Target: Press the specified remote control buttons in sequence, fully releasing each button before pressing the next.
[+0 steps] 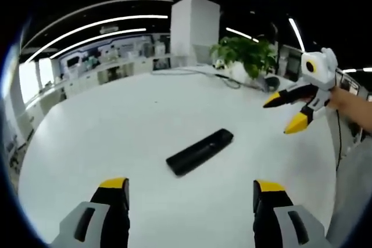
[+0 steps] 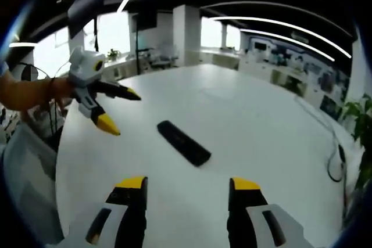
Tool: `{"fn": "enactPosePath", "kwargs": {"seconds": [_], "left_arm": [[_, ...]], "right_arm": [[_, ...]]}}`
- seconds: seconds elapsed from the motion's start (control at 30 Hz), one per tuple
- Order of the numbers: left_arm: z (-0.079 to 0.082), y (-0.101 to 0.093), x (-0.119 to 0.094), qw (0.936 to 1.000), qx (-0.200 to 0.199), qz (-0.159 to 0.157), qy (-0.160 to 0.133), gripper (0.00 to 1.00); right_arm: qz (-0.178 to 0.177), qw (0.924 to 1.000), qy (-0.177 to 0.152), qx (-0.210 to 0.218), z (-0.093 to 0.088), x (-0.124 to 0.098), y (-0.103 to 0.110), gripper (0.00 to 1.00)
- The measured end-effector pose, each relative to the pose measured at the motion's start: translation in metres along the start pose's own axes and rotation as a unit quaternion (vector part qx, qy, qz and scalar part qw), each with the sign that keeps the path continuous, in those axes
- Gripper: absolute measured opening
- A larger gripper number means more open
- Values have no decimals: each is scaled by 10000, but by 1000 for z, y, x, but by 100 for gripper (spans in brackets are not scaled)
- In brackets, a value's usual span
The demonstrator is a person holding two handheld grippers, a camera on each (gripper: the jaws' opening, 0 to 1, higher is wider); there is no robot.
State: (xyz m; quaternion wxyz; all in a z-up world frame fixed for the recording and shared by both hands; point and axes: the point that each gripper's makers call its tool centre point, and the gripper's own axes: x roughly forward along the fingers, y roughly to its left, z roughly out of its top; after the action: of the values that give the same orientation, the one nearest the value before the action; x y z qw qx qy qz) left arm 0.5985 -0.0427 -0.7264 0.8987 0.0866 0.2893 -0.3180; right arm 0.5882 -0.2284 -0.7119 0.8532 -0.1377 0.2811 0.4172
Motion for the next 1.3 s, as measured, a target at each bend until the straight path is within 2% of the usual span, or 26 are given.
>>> {"fn": "enactPosePath", "kwargs": {"seconds": [0.5, 0.73, 1.3], "left_arm": [[-2, 11, 18, 9995, 210, -122, 225, 90], [-5, 11, 24, 9985, 361, -223, 332, 90], [-1, 11, 38, 9944, 763, -519, 513, 88]], "right_arm": [[70, 9999, 125, -10, -4, 15, -10, 53], [100, 9998, 166, -25, -5, 22, -12, 53], [168, 9995, 264, -87, -7, 37, -20, 52]]}}
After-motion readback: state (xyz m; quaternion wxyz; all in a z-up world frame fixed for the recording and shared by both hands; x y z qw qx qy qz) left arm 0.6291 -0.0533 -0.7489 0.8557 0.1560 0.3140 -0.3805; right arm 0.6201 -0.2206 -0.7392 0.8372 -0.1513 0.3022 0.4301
